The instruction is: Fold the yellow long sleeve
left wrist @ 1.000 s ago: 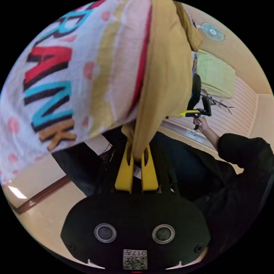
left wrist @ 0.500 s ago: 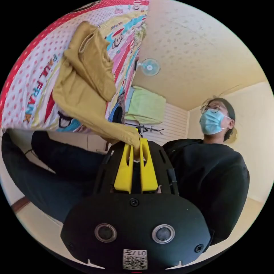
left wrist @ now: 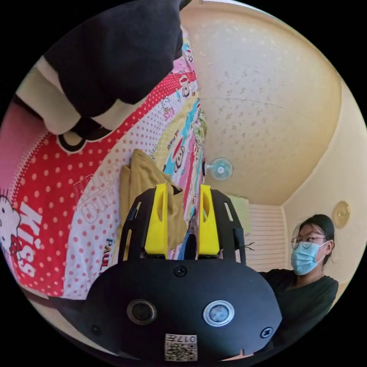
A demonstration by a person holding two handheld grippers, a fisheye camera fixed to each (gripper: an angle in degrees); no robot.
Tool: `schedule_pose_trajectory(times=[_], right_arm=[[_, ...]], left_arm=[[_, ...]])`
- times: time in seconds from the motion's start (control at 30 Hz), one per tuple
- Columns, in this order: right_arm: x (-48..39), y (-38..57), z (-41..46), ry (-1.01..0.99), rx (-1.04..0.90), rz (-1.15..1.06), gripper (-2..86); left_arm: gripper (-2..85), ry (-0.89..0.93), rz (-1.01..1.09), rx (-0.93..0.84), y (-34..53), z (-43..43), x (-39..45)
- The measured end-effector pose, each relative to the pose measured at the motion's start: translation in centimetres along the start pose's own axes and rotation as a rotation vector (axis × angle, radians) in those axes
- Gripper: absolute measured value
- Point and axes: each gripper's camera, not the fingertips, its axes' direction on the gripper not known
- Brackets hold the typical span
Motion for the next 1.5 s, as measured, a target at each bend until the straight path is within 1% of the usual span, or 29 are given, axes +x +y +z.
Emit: schedule_pose_trajectory(times=[0.07,0.1,0.17,0.2,0.27,0.33,0.4,0.47,0.53,0.6,0.67,0.7,0.77,0.83,0.9,0.97,1.0,1.1,1.17,1.2,1.23,1.27,1.3,1.33,1.37,1.4,1.43,1.47,1.5], right_arm=[[-0.3,1.0,2.7,0.153,-0.097,0.001,7.8],[-0.4,1.1,3.5,0.165,-0.114,0.001,8.6],[-0.3,1.4,6.6,0.194,-0.2,0.005,9.4],[-0.2,1.5,7.5,0.204,-0.237,0.01,9.2],[0.2,2.9,11.2,0.298,-0.425,0.002,7.4],[0.1,4.6,12.3,0.367,-0.514,-0.036,4.8],[-0.1,6.2,12.0,0.421,-0.548,-0.063,3.3],[-1.3,7.7,9.4,0.525,-0.48,-0.084,2.4],[-1.8,8.6,7.0,0.543,-0.403,-0.057,2.2],[-0.9,9.4,5.9,0.534,-0.378,0.008,2.4],[0.9,10.0,6.2,0.481,-0.425,0.089,3.1],[0.7,9.8,6.0,0.457,-0.393,0.088,3.3],[-1.5,8.1,4.6,0.331,-0.212,-0.006,4.8],[-2.7,5.9,4.6,0.328,-0.141,-0.065,6.7],[-3.0,3.0,6.2,0.39,-0.146,-0.098,9.7],[-2.6,-1.0,9.6,0.462,-0.179,-0.116,12.9],[-2.4,-1.9,10.5,0.458,-0.184,-0.12,13.3],[-0.2,-5.5,14.8,0.42,-0.272,-0.077,10.1],[1.5,-6.1,17.2,0.402,-0.401,-0.058,6.0],[1.6,-5.9,17.1,0.376,-0.404,-0.064,5.6],[1.5,-5.3,15.9,0.308,-0.347,-0.053,4.7],[0.8,-4.4,13.8,0.224,-0.244,-0.034,4.1],[0.3,-3.9,12.7,0.181,-0.188,-0.031,3.9],[-1.0,-2.8,10.5,0.127,-0.084,-0.026,3.5],[-2.4,-2.0,8.9,0.133,-0.012,-0.03,3.2],[-3.1,-1.7,8.3,0.156,0.012,-0.038,3.1],[-4.0,-1.7,7.7,0.24,0.038,-0.04,2.9],[-4.1,-2.1,7.8,0.336,0.035,-0.022,2.8],[-3.8,-2.5,8.1,0.372,0.022,-0.014,2.7]], left_arm=[[13.0,-0.189,0.027,-0.062,1.9,1.5,0.6],[13.3,-0.229,0.031,-0.081,2.3,2.0,0.7],[14.0,-0.35,0.031,-0.181,3.9,4.8,0.3],[14.0,-0.376,0.028,-0.219,4.3,5.7,0.0],[12.9,-0.484,0.038,-0.341,6.1,8.8,-1.0],[11.3,-0.508,0.049,-0.371,7.4,9.5,-1.1],[7.9,-0.486,0.067,-0.384,8.5,9.5,-0.7],[4.8,-0.43,0.097,-0.382,9.6,8.8,0.3],[4.4,-0.405,0.126,-0.381,10.4,8.3,1.0],[4.1,-0.456,0.101,-0.428,10.9,8.6,0.5],[6.3,-0.507,0.044,-0.463,11.4,9.3,-0.5],[7.4,-0.508,0.036,-0.455,11.3,9.3,-0.4],[10.3,-0.525,0.062,-0.379,10.1,8.5,1.4],[11.4,-0.559,0.131,-0.297,8.8,7.8,3.9],[11.9,-0.597,0.211,-0.243,7.3,8.1,6.2],[12.3,-0.644,0.294,-0.236,5.0,10.3,8.0],[12.3,-0.653,0.306,-0.238,4.3,11.0,8.2],[11.8,-0.705,0.355,-0.273,1.9,15.1,7.5],[9.0,-0.763,0.318,-0.366,1.0,18.2,5.5],[8.1,-0.764,0.316,-0.375,1.0,18.4,5.2],[6.6,-0.74,0.33,-0.362,1.2,18.1,5.4],[5.7,-0.696,0.334,-0.332,1.6,17.1,5.8],[5.4,-0.659,0.334,-0.311,1.8,16.4,6.1],[5.1,-0.543,0.327,-0.264,2.2,14.8,6.9],[4.9,-0.421,0.327,-0.225,2.3,13.3,7.7],[4.9,-0.385,0.324,-0.203,2.3,12.7,7.9],[4.8,-0.356,0.32,-0.171,2.0,11.8,8.1],[4.9,-0.353,0.327,-0.179,1.3,11.9,7.8],[4.9,-0.366,0.327,-0.188,0.8,12.1,7.3]])
